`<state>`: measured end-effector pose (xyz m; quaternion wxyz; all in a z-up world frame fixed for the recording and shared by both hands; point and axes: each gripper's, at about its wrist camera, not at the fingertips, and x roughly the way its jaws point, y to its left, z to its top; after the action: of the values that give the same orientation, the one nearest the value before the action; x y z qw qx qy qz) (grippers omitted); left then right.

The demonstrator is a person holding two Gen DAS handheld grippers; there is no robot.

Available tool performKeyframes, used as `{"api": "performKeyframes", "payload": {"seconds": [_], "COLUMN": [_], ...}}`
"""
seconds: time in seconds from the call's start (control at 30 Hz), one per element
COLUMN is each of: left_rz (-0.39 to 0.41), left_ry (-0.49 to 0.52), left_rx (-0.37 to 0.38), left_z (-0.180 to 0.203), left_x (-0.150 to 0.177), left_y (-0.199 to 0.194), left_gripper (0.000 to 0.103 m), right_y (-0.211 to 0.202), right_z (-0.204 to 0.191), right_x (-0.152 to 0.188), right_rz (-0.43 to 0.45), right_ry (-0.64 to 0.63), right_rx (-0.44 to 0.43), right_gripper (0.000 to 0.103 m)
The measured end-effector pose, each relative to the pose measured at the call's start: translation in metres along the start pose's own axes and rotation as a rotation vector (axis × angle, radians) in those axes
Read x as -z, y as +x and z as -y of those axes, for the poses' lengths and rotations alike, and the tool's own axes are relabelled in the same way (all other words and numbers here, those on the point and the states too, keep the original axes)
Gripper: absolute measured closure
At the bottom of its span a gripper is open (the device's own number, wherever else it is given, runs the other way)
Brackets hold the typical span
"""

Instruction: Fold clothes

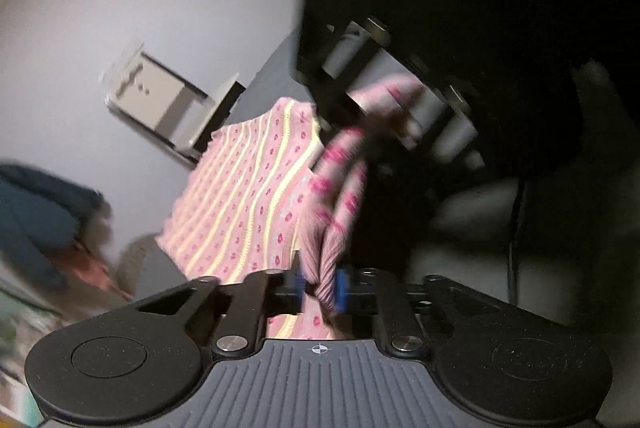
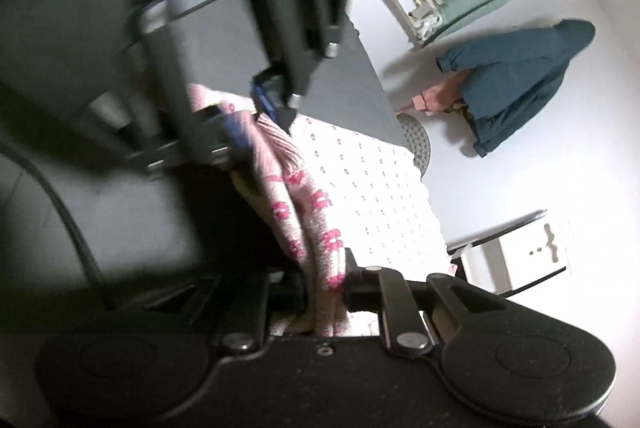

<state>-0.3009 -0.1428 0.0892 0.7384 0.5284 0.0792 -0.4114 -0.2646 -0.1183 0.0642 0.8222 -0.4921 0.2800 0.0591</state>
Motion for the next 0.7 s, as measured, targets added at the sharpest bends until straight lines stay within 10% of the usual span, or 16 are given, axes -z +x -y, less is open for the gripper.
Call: {"api": "performKeyframes", "payload": {"seconds": [0.1, 0.47, 0.53, 0.7], "left_rz": [0.004, -0.046, -0.066, -0.054], "left_ry": [0.071, 0.055, 0.042, 0.016], "left_rx": [-0.052, -0.122, -0.137, -0.168], "left_z": [0.011, 0.004, -0.002, -0.014], "left_x": [0.003, 0.004, 0.004, 0.003], "left_y": [0.005, 0.042, 0.049, 0.055], "left_gripper": [0.016, 0.018, 0.061, 0.098], "right_y": [-0.003, 0.000, 0.000, -0.008], "right_z": [0.009, 0.020, 0.019, 0.004], "right_x": [0.002, 0.001, 0.001, 0.001], "right_rz": [0.014, 0.041, 0.044, 0.051], "right_ry": [0.043, 0.084, 0.080, 0.067], "right_rx": [-0.018, -0.028, -0.027, -0.012], "right_gripper": [0.087, 0.087, 0.087, 0.087]}}
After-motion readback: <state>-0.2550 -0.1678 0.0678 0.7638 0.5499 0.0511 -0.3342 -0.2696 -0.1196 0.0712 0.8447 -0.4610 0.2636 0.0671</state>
